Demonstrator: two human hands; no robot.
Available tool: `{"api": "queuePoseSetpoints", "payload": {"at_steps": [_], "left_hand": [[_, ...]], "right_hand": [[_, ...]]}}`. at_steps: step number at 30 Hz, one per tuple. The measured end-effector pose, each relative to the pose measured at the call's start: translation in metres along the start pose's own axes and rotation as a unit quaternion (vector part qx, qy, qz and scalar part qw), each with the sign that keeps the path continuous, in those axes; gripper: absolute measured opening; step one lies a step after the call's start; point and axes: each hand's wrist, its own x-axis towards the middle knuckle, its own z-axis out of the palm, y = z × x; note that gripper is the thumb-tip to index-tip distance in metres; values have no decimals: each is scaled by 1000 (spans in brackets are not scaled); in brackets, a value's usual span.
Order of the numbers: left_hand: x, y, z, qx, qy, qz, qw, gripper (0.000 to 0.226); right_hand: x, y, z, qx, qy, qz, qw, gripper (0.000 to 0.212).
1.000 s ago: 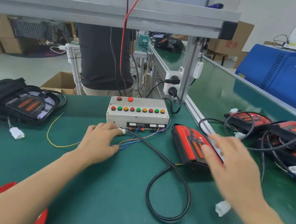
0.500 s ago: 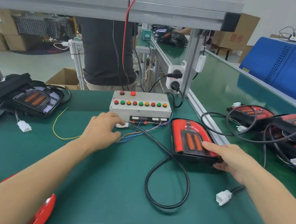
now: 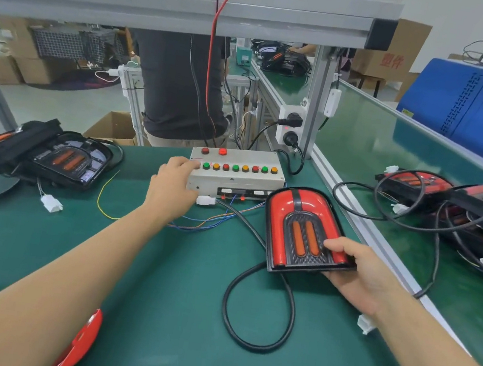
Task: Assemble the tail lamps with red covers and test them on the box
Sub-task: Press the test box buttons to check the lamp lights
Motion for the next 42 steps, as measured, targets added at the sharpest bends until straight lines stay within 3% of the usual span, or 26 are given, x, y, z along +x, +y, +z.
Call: {"api": "queuePoseSetpoints", "payload": {"at_steps": [4, 8, 33, 36, 38, 42], "left_hand": [[9, 2, 5, 46, -8, -32, 998, 70], [15, 2, 11, 101, -34, -29, 994, 67], [26, 2, 22, 142, -19, -96, 985, 69], [25, 15, 27, 215, 13, -48, 975, 67], [20, 33, 41, 228, 18, 24, 973, 79], [15, 76, 67, 160, -72, 59, 983, 87]], "right_hand": [[-3, 5, 0, -66, -36, -21, 997, 39], [-3, 7, -1, -119, -35, -26, 992, 50], [-4, 8, -2, -113, -11, -22, 993, 59], [-5, 7, -2, -109, -17, -17, 994, 55], [-5, 6, -2, -99, -17, -15, 995, 54], [-4, 7, -4, -76, -19, -18, 997, 53]]}}
